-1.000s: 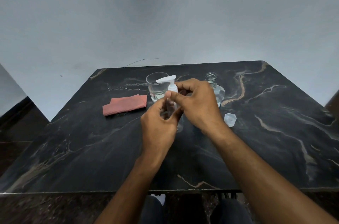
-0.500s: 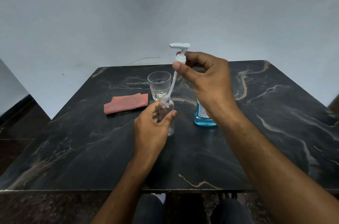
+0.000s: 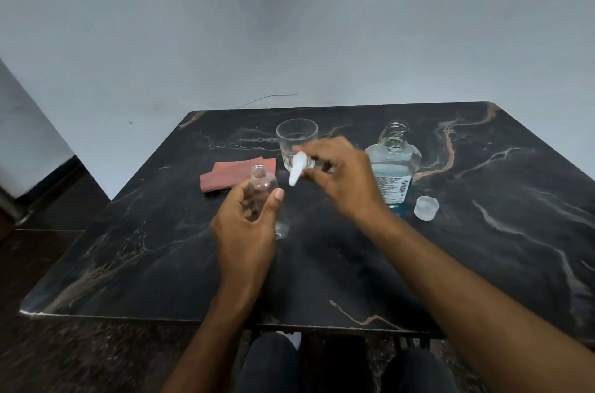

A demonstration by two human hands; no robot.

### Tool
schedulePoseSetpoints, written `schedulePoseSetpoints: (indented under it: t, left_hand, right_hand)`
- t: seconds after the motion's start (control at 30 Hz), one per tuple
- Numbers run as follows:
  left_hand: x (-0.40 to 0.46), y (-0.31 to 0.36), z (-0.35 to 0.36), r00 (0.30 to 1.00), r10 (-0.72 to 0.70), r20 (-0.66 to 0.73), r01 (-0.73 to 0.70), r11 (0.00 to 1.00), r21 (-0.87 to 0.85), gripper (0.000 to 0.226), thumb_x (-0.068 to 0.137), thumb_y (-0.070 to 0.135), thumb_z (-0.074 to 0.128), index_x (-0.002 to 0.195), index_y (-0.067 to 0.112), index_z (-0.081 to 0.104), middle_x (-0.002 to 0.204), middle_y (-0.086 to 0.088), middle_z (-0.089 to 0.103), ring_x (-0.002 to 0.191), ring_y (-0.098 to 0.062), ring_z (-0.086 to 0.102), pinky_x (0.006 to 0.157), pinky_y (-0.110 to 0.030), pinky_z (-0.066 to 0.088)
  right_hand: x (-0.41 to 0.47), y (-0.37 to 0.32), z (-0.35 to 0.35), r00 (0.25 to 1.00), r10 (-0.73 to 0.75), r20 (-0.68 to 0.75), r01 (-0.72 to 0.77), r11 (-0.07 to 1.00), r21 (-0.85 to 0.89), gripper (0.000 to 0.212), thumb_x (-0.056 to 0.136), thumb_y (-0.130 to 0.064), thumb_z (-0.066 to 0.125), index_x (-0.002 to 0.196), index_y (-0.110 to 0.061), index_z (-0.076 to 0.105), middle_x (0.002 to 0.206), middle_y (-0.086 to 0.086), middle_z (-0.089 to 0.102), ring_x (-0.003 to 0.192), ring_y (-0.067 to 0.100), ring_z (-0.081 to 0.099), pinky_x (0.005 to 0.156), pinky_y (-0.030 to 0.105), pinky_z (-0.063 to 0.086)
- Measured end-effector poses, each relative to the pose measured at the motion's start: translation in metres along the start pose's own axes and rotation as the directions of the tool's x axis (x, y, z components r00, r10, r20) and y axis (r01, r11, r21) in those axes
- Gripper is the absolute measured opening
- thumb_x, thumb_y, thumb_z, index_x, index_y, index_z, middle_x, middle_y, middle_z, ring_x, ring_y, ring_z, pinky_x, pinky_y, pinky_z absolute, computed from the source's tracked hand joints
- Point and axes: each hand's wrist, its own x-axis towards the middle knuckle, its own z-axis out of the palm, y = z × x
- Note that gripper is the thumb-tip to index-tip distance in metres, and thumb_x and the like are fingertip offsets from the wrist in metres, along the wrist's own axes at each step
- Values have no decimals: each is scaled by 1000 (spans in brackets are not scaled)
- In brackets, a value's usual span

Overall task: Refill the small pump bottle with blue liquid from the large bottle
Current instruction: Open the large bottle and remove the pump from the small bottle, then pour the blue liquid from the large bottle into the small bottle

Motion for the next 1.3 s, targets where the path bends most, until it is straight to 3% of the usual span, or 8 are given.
schedulePoseSetpoints:
  t: [0.1, 0.27, 0.47, 0.83, 0.97, 1.07, 1.17, 1.3]
  left_hand:
    - [7, 1, -11, 998, 6, -65, -7, 1000, -2, 30, 90, 29, 77, 118, 22, 72, 101, 11, 77, 92, -2, 74, 82, -24, 61]
    - [19, 10, -18, 997, 40, -68, -38, 999, 31, 28, 90, 26, 78, 116, 23, 72, 102, 6, 77, 92, -9, 75, 84, -29, 60]
    - [24, 22, -13, 996, 82, -26, -81, 996, 36, 37, 88, 24, 80, 124, 16, 71, 108, 3, 76, 95, -8, 74, 86, -26, 60]
    - [34, 39, 1, 989, 145, 39, -146, 989, 5, 42, 89, 24, 79, 128, 13, 69, 104, 8, 75, 89, 1, 73, 79, -16, 58]
    - [33, 32, 11, 991, 122, 53, -121, 992, -30, 38, 89, 19, 79, 125, 13, 70, 106, 2, 76, 89, 0, 73, 81, -17, 58]
    - [28, 26, 22, 991, 86, 106, -82, 996, -43, 40, 87, 16, 80, 126, 11, 69, 111, -2, 77, 100, -13, 75, 91, -28, 60]
    - [21, 25, 35, 982, 76, 173, -72, 997, -33, 45, 86, 18, 81, 129, 12, 68, 113, -3, 76, 105, -16, 74, 97, -36, 59]
    - [12, 21, 47, 966, 78, 248, -76, 997, -21, 42, 82, 20, 85, 118, 34, 69, 103, 11, 78, 97, -7, 75, 92, -31, 61]
  right_hand:
    - [-15, 19, 7, 982, -39, 185, 54, 996, -76, 37, 75, -5, 83, 110, -14, 77, 106, -3, 74, 98, 11, 54, 85, 15, 44]
    - [-28, 21, 14, 888, -177, 425, 314, 908, -279, 29, 84, -14, 76, 112, -21, 76, 112, -10, 73, 100, 18, 56, 84, 41, 47]
    - [-36, 8, 21, 762, -328, 559, 582, 724, -370, 27, 93, -20, 61, 118, -22, 71, 113, -12, 69, 102, 18, 53, 77, 32, 37]
    - [-44, -13, 5, 753, -201, 626, 510, 779, -364, 39, 94, -18, 55, 132, -24, 62, 128, -10, 65, 109, 16, 52, 80, 27, 33]
    - [-50, -34, -27, 850, -221, 478, 456, 763, -459, 30, 86, -14, 53, 106, -22, 74, 96, -6, 69, 91, 21, 59, 73, 35, 47]
    - [-48, -42, -62, 958, -267, 102, 286, 882, -376, 22, 82, -2, 61, 96, -9, 78, 91, 3, 73, 86, 26, 65, 77, 37, 53]
    - [-40, -42, -92, 958, -232, -168, 157, 916, -369, 18, 83, 5, 67, 94, -5, 78, 92, 6, 73, 88, 21, 65, 84, 21, 50]
    - [-31, -32, -115, 956, -148, -255, 25, 903, -429, 22, 85, -1, 69, 105, -7, 75, 101, 5, 68, 91, 16, 60, 80, 19, 46]
